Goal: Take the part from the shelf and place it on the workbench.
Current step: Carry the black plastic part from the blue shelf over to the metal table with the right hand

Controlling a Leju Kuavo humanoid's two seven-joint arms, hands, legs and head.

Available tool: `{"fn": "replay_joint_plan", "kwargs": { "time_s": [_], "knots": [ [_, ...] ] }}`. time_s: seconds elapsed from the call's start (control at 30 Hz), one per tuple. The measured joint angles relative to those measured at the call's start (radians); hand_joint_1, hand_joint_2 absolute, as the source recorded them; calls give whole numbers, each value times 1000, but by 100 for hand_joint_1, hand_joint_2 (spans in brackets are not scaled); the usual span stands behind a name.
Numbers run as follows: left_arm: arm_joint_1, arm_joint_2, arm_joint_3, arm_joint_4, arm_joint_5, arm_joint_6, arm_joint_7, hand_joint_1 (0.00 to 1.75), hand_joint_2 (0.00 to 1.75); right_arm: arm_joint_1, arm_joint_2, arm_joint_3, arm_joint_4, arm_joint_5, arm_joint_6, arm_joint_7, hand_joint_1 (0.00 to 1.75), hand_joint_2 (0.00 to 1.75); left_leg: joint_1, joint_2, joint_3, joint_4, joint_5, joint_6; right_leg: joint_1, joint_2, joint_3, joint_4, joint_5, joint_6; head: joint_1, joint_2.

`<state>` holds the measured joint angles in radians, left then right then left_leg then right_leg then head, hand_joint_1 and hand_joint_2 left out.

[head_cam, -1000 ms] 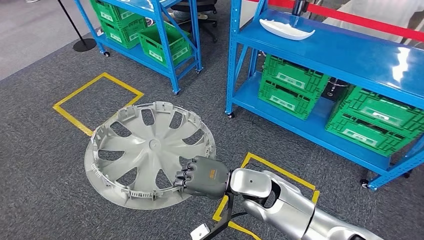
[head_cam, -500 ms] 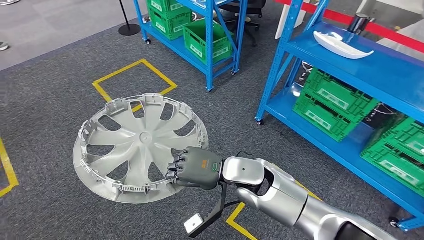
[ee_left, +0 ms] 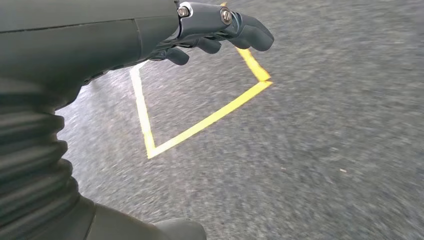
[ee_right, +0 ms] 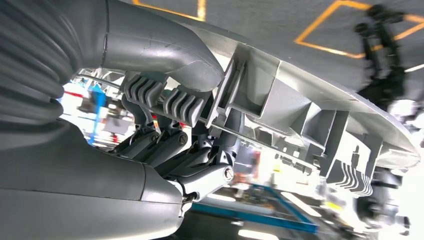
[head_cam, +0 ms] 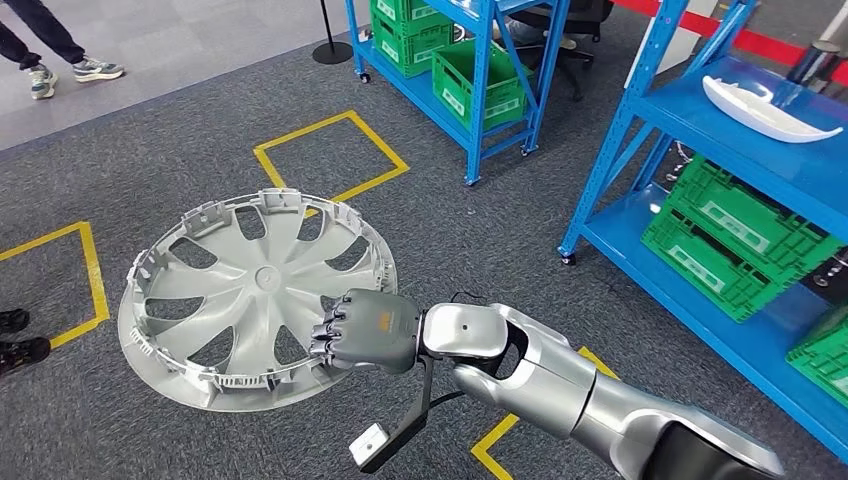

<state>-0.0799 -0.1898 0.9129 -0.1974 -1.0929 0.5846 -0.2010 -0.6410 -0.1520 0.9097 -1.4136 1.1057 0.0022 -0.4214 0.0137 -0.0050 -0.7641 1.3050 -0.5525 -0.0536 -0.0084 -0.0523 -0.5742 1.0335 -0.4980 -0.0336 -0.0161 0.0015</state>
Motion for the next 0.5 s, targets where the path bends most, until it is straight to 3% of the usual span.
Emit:
{"fn": "replay_joint_plan", "kwargs": {
  "time_s": [0.03, 0.1, 0.17, 0.27, 0.33, 0.4, 0.47, 0.5],
  "knots": [
    [1, 1, 0, 0, -1, 0, 10, 0, 175, -4, 4, 5, 1, 0, 4, 0, 175, 175, 0, 7, 27, -49, 29, 0, 0, -12, 2, 0, -2, 2, 0, 0],
    [1, 1, 0, 0, -4, 0, 32, 0, 175, -14, 10, 13, 1, -2, 12, 1, 175, 175, -3, 49, 104, -191, 85, 6, 4, -35, 8, 2, -9, 9, -1, 0],
    [-1, 0, 1, 0, 0, 0, 48, 0, 175, -28, 13, 20, 3, -6, 19, 0, 175, 175, -9, 76, 140, -265, 103, 20, 11, -54, 11, 2, -13, 19, 2, 0],
    [3, -2, 8, 0, 18, 1, 56, 0, 175, -50, 21, 31, 9, -19, 27, -3, 175, 175, -12, 47, 136, -271, 106, 43, 10, -71, 16, 3, -19, 36, 5, 0],
    [5, -4, 12, 0, 26, 2, 63, 0, 175, -65, 31, 35, 14, -29, 33, -9, 175, 175, -9, 24, 138, -276, 111, 56, 4, -28, -2, 52, -53, 46, 7, 0],
    [3, -6, 13, 0, 28, 2, 70, 0, 175, -75, 35, 39, 21, -35, 39, -15, 175, 175, -7, -1, 138, -278, 114, 63, 2, 31, -61, 179, -117, 49, 9, 0],
    [3, -9, 14, 0, 29, 2, 72, 0, 175, -78, 36, 44, 28, -37, 42, -17, 175, 175, -8, -32, 137, -276, 115, 65, 3, 48, -118, 287, -148, 48, 11, 0],
    [4, -9, 16, 0, 29, 2, 73, 0, 175, -79, 37, 47, 30, -37, 43, -16, 175, 175, -8, -47, 137, -275, 115, 65, 3, 50, -125, 292, -136, 45, 11, 0]
  ]
}}
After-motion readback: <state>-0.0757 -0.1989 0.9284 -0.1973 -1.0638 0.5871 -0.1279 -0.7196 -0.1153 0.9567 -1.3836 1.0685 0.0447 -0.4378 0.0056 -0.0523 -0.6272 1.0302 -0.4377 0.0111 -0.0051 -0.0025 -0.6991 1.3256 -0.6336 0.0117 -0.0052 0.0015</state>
